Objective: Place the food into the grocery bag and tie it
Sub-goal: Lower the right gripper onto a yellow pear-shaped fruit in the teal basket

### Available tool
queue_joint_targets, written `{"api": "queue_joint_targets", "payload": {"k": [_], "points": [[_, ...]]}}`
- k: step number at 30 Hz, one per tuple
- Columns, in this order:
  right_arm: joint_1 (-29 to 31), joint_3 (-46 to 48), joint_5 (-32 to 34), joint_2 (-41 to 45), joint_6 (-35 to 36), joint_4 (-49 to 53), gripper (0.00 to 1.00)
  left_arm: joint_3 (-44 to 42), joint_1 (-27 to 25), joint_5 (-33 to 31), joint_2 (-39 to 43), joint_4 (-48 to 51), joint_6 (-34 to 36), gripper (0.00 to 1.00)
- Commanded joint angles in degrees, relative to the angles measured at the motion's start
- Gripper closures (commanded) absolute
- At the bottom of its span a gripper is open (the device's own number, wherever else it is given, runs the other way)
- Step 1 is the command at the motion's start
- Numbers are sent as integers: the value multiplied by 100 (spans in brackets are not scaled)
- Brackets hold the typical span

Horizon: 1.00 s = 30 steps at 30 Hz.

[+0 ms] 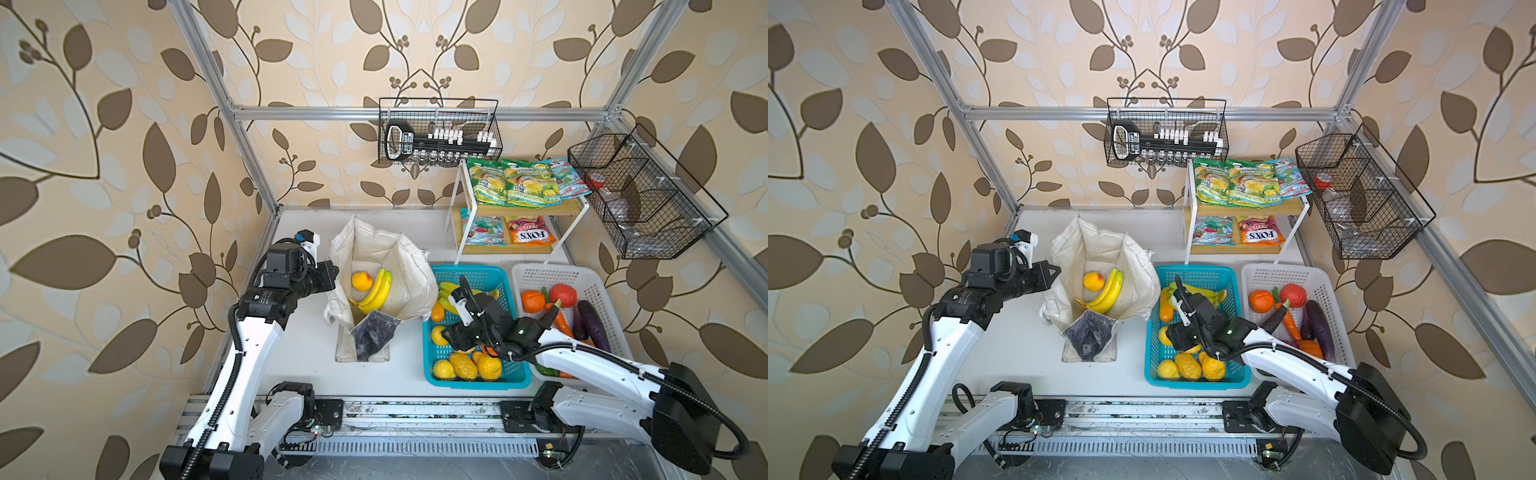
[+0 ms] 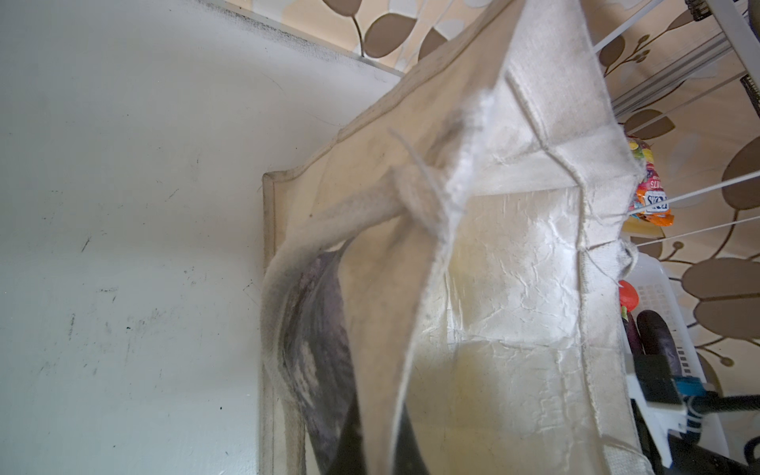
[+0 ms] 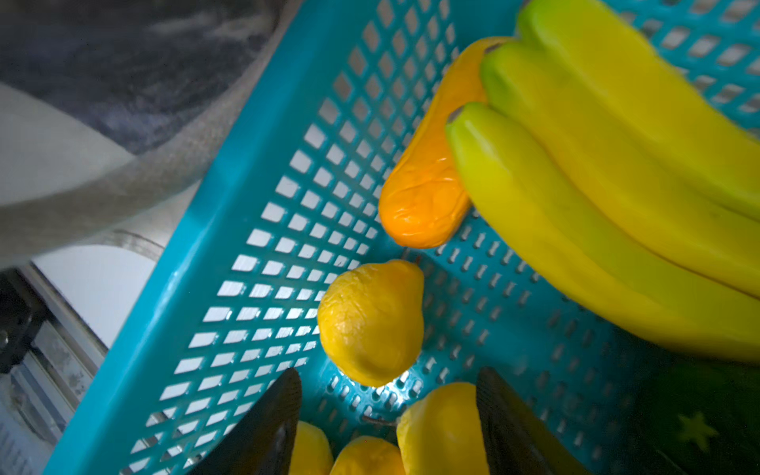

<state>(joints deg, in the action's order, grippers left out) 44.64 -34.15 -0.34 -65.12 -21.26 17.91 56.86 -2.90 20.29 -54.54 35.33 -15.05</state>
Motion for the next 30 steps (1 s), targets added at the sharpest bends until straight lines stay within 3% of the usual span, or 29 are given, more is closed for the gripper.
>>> {"api": "queue_joint_targets", "payload": {"k": [1, 11, 30], "points": [[53, 5, -263, -263, 158, -579, 39, 101, 60, -80, 36, -110, 58, 100], [62, -14, -174, -864, 266, -757, 45, 91, 55, -104, 32, -134, 72, 100], [158, -130, 306, -1647, 90, -813, 41, 97, 59, -55, 40, -128, 80, 100]]}}
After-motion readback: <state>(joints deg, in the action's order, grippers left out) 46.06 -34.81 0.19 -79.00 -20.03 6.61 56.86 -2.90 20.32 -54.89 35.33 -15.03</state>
